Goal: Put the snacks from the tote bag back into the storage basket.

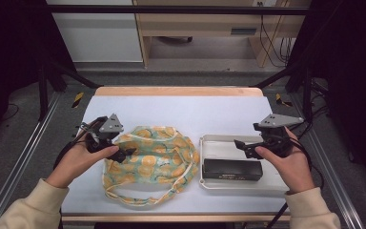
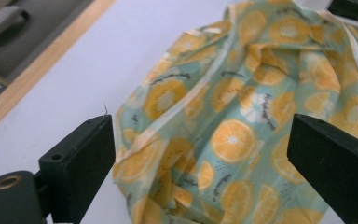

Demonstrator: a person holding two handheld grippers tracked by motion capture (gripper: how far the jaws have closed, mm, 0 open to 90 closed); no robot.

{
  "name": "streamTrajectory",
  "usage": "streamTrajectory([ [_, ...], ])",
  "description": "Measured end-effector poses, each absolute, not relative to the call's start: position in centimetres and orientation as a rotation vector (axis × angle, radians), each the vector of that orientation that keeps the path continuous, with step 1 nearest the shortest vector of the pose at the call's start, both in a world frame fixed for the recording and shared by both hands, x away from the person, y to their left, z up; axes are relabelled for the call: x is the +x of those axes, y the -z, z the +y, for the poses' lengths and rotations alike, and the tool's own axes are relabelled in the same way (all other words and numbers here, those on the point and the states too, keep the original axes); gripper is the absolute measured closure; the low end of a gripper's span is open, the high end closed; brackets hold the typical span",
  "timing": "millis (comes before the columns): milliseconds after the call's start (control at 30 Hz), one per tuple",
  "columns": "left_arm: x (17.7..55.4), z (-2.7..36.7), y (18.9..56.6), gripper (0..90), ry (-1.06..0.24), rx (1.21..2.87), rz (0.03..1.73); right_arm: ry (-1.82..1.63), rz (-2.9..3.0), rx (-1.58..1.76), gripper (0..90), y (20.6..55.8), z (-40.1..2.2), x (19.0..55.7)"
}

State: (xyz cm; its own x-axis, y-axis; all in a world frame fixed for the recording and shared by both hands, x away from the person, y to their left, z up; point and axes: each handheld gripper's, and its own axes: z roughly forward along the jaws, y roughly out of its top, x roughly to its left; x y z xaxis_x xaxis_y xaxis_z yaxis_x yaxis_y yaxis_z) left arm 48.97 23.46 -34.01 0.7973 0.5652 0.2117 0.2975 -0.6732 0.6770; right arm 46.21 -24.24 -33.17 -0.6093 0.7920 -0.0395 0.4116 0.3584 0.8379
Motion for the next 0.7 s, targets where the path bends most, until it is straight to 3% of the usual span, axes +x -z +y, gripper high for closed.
streamTrajectory([
  [233, 48.7, 26.5, 34.1, 7.5, -0.614, 2.206, 0.748, -1.183, 1.992, 1.199, 9.3, 33.5, -26.2, 45.8],
  [700, 48.9, 31.3, 37.4, 7.5, -0.658, 2.08, 0.915, -1.073, 1.789, 1.417, 9.3, 37.5, -30.1, 45.0],
])
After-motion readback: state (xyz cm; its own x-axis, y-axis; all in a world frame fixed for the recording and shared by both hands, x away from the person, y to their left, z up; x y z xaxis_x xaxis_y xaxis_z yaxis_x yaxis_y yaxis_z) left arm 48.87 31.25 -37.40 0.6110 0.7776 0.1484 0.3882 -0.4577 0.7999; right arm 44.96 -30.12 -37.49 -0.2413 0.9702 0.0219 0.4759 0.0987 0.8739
